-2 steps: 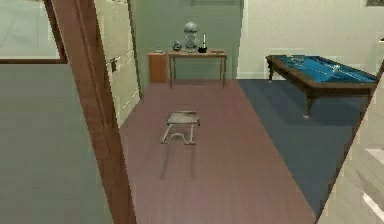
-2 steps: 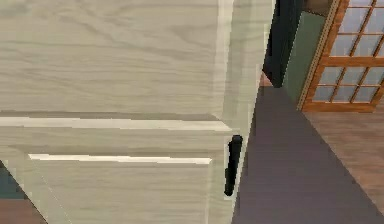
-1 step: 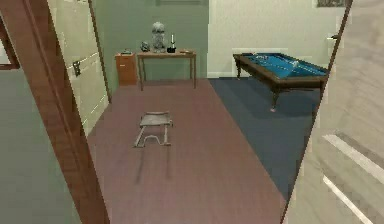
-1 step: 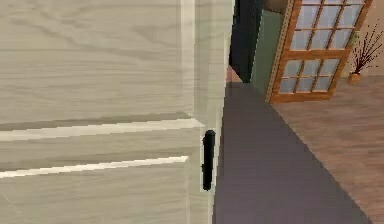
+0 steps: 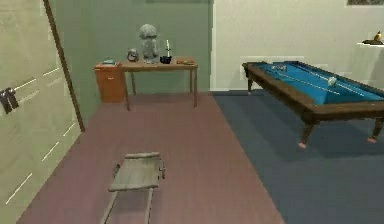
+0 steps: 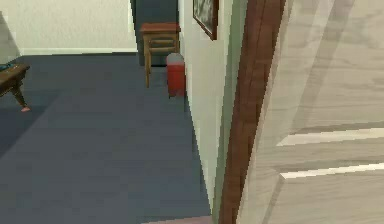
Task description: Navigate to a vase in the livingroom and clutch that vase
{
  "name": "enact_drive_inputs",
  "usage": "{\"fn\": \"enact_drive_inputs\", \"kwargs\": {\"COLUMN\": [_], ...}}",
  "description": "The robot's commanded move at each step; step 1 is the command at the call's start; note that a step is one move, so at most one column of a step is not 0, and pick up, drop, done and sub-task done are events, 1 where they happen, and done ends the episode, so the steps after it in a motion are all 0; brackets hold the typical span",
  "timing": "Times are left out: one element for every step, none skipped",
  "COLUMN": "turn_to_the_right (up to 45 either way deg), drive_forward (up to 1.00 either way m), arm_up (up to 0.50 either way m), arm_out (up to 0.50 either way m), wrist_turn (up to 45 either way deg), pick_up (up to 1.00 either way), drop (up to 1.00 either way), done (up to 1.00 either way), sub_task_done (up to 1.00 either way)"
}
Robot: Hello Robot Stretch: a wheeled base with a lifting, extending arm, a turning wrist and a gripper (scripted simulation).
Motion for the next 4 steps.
{"fn": "enact_drive_inputs", "kwargs": {"turn_to_the_right": [9.0, 0.0, -9.0, 0.0], "drive_forward": [0.0, 0.4, 0.0, 1.0], "arm_up": [0.0, 0.0, 0.0, 0.0], "arm_out": [0.0, 0.0, 0.0, 0.0], "wrist_turn": [0.0, 0.0, 0.0, 0.0], "pick_up": [0.0, 0.0, 0.0, 0.0], "drop": [0.0, 0.0, 0.0, 0.0], "done": [0.0, 0.0, 0.0, 0.0], "sub_task_done": [0.0, 0.0, 0.0, 0.0]}}
